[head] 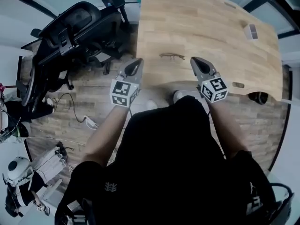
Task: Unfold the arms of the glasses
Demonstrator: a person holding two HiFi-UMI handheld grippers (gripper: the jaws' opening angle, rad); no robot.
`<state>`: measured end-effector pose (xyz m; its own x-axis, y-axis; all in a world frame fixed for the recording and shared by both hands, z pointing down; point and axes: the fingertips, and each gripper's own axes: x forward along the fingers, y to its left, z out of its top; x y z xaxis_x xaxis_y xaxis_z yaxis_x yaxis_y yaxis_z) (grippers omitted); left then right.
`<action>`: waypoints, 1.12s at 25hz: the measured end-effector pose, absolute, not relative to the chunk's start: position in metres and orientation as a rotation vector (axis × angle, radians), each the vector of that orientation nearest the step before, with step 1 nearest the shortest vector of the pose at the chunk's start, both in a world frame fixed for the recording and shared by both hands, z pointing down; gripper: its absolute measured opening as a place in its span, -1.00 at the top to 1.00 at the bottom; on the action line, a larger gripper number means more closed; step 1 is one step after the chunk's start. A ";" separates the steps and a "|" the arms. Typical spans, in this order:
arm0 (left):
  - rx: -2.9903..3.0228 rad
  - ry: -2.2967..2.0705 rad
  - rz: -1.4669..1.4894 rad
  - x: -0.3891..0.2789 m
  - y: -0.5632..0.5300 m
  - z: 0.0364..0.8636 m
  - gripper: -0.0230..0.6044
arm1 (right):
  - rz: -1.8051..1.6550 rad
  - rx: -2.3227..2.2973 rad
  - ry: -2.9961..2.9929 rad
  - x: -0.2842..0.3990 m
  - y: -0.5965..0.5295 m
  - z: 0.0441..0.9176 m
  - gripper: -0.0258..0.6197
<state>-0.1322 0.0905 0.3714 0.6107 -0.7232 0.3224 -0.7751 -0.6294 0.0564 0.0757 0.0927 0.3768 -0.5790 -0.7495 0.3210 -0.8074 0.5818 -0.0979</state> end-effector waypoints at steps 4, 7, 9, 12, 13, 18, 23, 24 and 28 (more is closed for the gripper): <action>2.612 -1.247 0.425 -0.134 0.086 0.386 0.91 | 0.391 1.243 -2.574 0.071 0.079 0.388 0.92; 2.562 -1.270 0.443 -0.130 0.079 0.400 0.91 | 0.396 1.202 -2.565 0.075 0.062 0.401 0.92; 2.532 -1.298 0.440 -0.126 0.072 0.404 0.91 | 0.416 1.174 -2.560 0.079 0.050 0.411 0.92; 2.502 -1.360 0.460 -0.122 0.063 0.404 0.91 | 0.437 1.078 -2.569 0.078 0.036 0.427 0.92; 2.483 -1.384 0.466 -0.122 0.058 0.404 0.91 | 0.434 1.034 -2.572 0.076 0.031 0.432 0.92; 2.359 -1.501 0.510 -0.120 0.047 0.411 0.91 | 0.386 0.765 -2.578 0.065 0.012 0.450 0.92; 2.289 -1.588 0.571 -0.114 0.038 0.422 0.91 | 0.355 0.557 -2.543 0.056 0.007 0.477 0.92; 2.280 -1.601 0.578 -0.114 0.038 0.425 0.91 | 0.357 0.523 -2.553 0.053 0.008 0.480 0.92; 2.251 -1.605 0.587 -0.110 0.038 0.437 0.91 | 0.363 0.449 -2.551 0.042 0.010 0.492 0.92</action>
